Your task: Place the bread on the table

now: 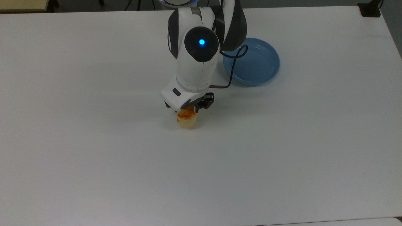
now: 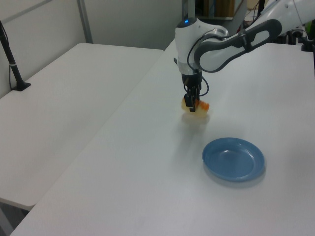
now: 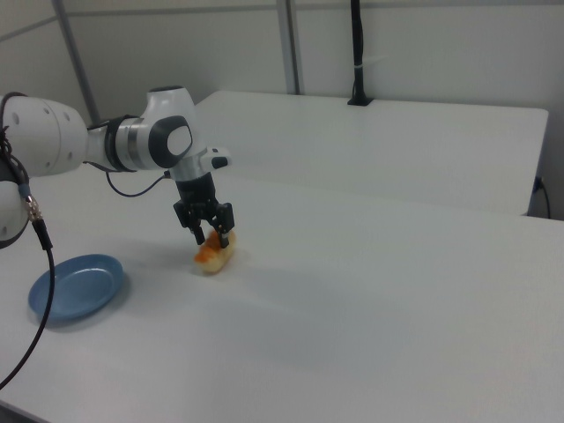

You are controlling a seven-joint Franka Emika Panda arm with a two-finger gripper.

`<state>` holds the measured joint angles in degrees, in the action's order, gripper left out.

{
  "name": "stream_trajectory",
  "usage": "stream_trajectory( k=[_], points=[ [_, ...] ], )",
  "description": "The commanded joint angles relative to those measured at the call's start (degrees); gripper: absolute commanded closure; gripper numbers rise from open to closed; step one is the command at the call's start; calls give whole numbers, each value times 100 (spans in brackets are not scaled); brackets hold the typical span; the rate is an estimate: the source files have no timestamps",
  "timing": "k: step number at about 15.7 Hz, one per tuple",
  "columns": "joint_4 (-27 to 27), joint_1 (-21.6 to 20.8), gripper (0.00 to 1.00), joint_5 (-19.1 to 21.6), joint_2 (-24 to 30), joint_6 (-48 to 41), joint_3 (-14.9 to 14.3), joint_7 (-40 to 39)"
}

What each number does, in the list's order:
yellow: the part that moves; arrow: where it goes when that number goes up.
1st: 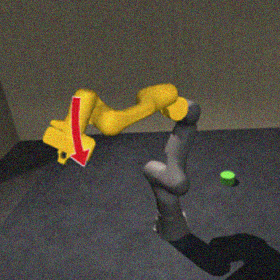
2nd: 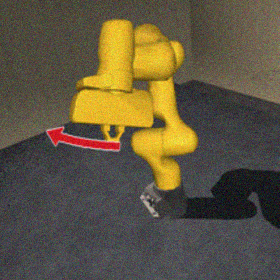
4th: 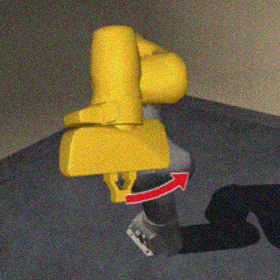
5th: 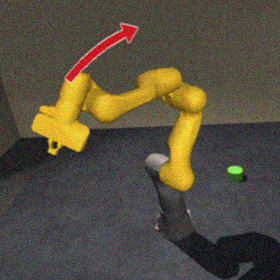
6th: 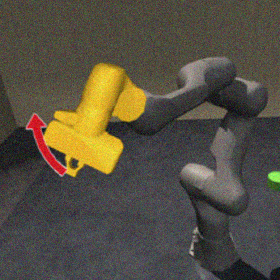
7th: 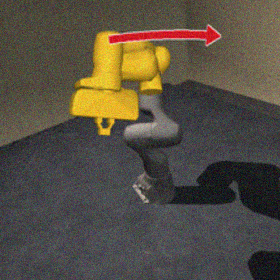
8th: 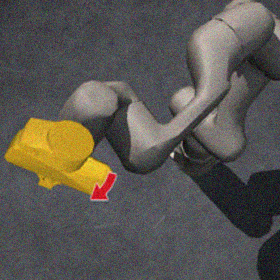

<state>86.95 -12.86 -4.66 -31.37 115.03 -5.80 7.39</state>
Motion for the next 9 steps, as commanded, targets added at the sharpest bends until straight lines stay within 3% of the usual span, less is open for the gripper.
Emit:
stream_trajectory(
  k=[1, 3, 5, 9],
  points=[
    [-99, -50, 0, -245, -36, 99, -18, 281],
    [-99, -94, 0, -228, 139, 29, -9, 290],
    [67, -85, 0, -210, 673, -233, -9, 464],
    [340, -33, 0, -193, 1895, -1683, 61, 536]
  ],
)
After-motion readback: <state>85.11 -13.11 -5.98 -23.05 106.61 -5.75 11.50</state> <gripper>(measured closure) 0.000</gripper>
